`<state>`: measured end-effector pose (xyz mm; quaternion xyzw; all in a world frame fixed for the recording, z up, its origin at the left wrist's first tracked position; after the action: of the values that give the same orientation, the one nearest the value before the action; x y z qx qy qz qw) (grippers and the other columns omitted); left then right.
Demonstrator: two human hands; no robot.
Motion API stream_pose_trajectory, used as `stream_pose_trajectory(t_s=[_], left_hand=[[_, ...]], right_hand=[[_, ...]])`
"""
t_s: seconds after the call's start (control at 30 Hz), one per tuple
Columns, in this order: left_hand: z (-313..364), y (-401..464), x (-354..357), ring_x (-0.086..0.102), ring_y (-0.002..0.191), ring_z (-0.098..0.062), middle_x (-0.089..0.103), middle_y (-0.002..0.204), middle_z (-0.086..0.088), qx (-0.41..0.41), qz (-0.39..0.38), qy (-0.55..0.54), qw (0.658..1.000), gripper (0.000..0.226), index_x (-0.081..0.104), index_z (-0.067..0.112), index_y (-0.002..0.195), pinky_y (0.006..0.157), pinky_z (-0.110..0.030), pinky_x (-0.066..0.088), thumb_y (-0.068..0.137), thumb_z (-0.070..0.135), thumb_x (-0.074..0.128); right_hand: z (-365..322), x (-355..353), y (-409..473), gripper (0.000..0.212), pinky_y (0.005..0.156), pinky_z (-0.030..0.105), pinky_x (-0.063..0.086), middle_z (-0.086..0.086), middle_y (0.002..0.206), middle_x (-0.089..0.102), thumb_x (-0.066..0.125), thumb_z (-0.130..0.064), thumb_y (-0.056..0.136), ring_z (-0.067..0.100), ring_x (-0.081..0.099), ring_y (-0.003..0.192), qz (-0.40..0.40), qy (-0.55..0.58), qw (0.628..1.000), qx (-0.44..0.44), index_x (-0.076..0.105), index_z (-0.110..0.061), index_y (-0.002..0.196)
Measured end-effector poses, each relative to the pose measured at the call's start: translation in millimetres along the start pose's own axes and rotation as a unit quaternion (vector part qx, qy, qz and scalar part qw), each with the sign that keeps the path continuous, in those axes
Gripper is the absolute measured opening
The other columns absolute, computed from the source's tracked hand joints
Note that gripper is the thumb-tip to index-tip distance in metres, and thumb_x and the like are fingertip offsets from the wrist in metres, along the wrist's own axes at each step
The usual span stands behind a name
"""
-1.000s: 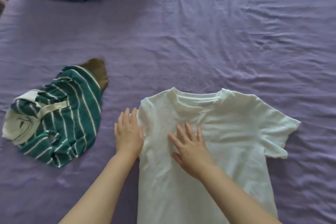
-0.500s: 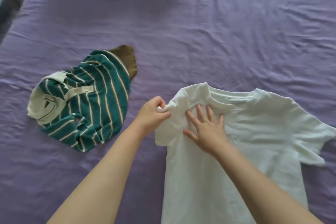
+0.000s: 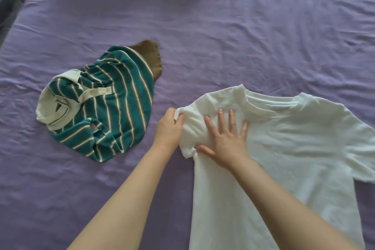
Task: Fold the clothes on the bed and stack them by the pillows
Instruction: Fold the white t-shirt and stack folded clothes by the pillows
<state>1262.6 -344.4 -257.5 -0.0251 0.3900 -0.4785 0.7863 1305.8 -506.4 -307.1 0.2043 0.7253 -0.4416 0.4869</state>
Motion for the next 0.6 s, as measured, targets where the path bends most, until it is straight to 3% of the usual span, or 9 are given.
stream_pose_trajectory(t_s=[0.13, 0.2, 0.27, 0.33, 0.5, 0.53, 0.6], left_hand=[[5.1, -2.5, 11.5, 0.054, 0.084, -0.030, 0.056, 0.090, -0.007, 0.024, 0.028, 0.107, 0.994, 0.023, 0.036, 0.014, 0.095, 0.066, -0.037, 0.036, 0.102, 0.035, 0.031], [8.2, -3.7, 13.1, 0.057, 0.094, -0.032, 0.057, 0.097, -0.006, 0.015, 0.019, 0.101, 0.995, 0.024, 0.037, 0.012, 0.105, 0.070, -0.038, 0.040, 0.098, 0.034, 0.044], [15.3, -6.1, 16.1, 0.056, 0.102, -0.031, 0.058, 0.111, -0.007, 0.012, 0.011, 0.113, 0.994, 0.038, 0.038, 0.011, 0.117, 0.074, -0.036, 0.042, 0.090, 0.029, 0.058], [24.8, -8.6, 22.4, 0.056, 0.100, -0.031, 0.058, 0.114, -0.009, 0.030, 0.022, 0.124, 0.992, 0.043, 0.037, 0.013, 0.120, 0.073, -0.035, 0.041, 0.086, 0.023, 0.061], [50.8, -14.2, 52.2, 0.056, 0.098, -0.019, 0.059, 0.100, 0.004, 0.073, -0.018, -0.015, 0.997, 0.055, 0.034, 0.014, 0.140, 0.076, -0.022, 0.036, 0.091, 0.025, 0.057], [50.9, -16.2, 60.0, 0.055, 0.105, -0.019, 0.059, 0.112, 0.000, 0.098, -0.035, -0.003, 0.995, 0.053, 0.032, 0.013, 0.143, 0.080, -0.019, 0.035, 0.095, 0.023, 0.051], [43.0, -21.1, 77.9, 0.040, 0.131, -0.022, 0.043, 0.143, -0.010, 0.177, -0.043, 0.110, 0.977, 0.048, 0.030, 0.008, 0.146, 0.103, -0.021, 0.027, 0.099, 0.014, 0.040]], right_hand=[[0.1, -3.7, 1.1, 0.093, 0.107, 0.063, -0.012, 0.005, 0.156, -0.022, 0.029, -0.082, 0.075, 0.031, -0.028, 0.140, 0.000, 0.025, 1.000, -0.012, -0.012, -0.039, 0.146], [11.1, -2.6, -13.7, 0.086, 0.110, 0.058, -0.011, 0.004, 0.157, -0.018, 0.026, -0.078, 0.080, 0.028, -0.024, 0.141, 0.007, 0.039, 0.999, -0.010, -0.009, -0.038, 0.147], [25.6, -0.8, -33.0, 0.078, 0.113, 0.053, -0.009, 0.005, 0.158, -0.011, 0.027, -0.071, 0.085, 0.026, -0.019, 0.143, 0.023, 0.052, 0.998, 0.016, -0.002, -0.035, 0.149], [39.7, 1.5, -52.6, 0.074, 0.116, 0.049, -0.006, 0.006, 0.159, -0.005, 0.032, -0.065, 0.089, 0.025, -0.015, 0.144, 0.037, 0.071, 0.996, 0.045, 0.007, -0.031, 0.150], [68.1, 7.5, -91.2, 0.069, 0.116, 0.042, -0.002, 0.006, 0.159, 0.003, 0.046, -0.053, 0.090, 0.023, -0.009, 0.146, 0.056, 0.107, 0.990, 0.068, 0.021, -0.027, 0.148], [72.5, 9.1, -96.4, 0.068, 0.116, 0.043, -0.002, 0.006, 0.158, 0.005, 0.048, -0.051, 0.090, 0.024, -0.007, 0.146, 0.061, 0.107, 0.990, 0.068, 0.023, -0.026, 0.148], [79.9, 12.9, -104.2, 0.064, 0.116, 0.047, 0.000, 0.007, 0.158, 0.008, 0.043, -0.053, 0.091, 0.026, -0.005, 0.146, 0.064, 0.093, 0.991, 0.071, 0.027, -0.026, 0.147]])
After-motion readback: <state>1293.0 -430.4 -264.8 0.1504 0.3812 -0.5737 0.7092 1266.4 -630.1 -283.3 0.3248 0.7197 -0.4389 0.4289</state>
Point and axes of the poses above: each hand's wrist, its own y-axis towards the middle knuckle, its own x-axis out of the palm, z = x × y, the point moved 1 cm from there along y, towards the middle knuckle
